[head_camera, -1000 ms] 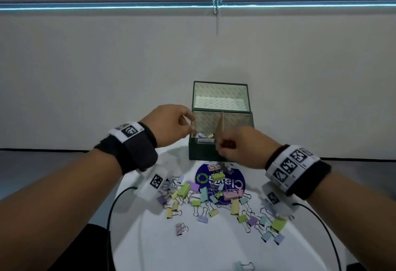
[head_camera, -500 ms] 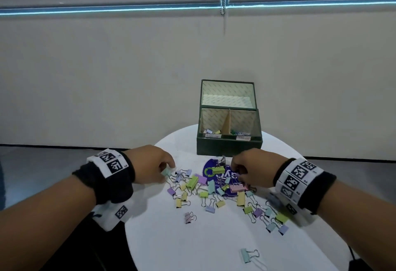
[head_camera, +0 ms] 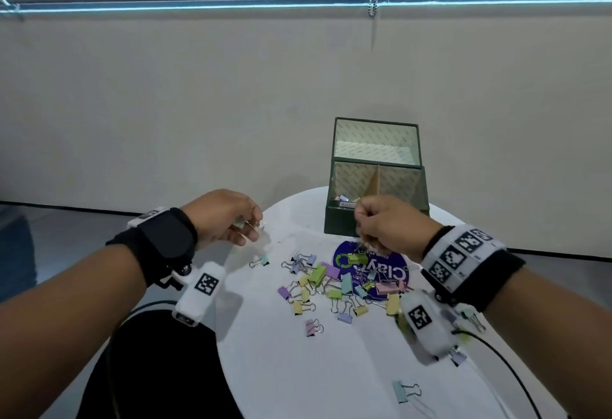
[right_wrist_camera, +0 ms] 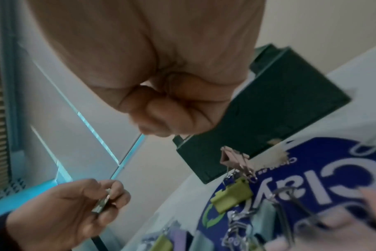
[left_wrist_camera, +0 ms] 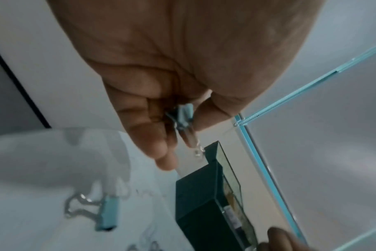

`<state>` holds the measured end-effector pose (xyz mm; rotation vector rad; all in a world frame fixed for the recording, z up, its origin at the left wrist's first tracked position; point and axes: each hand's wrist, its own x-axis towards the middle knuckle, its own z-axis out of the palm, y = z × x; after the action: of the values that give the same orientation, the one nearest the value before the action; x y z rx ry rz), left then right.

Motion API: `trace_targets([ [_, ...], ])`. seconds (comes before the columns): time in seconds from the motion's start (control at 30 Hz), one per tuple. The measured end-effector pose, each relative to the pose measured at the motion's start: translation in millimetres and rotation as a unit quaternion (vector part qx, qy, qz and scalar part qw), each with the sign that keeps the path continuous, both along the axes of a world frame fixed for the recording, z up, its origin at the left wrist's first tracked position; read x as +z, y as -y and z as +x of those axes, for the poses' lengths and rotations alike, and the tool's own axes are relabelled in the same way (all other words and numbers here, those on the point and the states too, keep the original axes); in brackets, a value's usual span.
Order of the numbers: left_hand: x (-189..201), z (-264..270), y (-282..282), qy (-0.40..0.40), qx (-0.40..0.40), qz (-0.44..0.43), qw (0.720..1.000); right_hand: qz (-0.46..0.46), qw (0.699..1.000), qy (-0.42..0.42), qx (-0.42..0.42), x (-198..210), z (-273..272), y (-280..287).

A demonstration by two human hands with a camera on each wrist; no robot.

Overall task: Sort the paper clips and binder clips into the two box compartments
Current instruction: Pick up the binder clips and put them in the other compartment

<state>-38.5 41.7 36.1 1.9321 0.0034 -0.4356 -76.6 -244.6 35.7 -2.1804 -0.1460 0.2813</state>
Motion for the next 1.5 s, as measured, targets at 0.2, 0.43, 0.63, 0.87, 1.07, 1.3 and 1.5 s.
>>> trace_targets([
  [0.2,-6,-7,7,0.149,-0.215,0.478,0.839,-0.324,0.934,0.041,0.144,-6,14,-48],
  [0.43,-18,-13,16,0.196,-0.232,0.525,0.795,-0.419,0.885,0.081,0.185,-25,27,-72],
  [0.63,-15,-6,17,0.170,-0.226,0.504,0.816,-0.399,0.893,0.057,0.201,-25,25,-64],
  [0.87,9,16,34,0.210,-0.162,0.321,0.909,-0.323,0.928,0.066,0.171,-8,27,-51],
  [1.07,25,32,67,0.213,-0.090,0.200,0.952,-0.350,0.912,0.052,0.206,-18,17,-61],
  [1.3,32,50,117,0.182,-0.063,0.077,0.978,-0.333,0.912,0.053,0.234,-23,7,-59],
  [1.5,35,50,123,0.187,-0.097,0.079,0.974,-0.273,0.940,0.044,0.201,-2,3,-36],
])
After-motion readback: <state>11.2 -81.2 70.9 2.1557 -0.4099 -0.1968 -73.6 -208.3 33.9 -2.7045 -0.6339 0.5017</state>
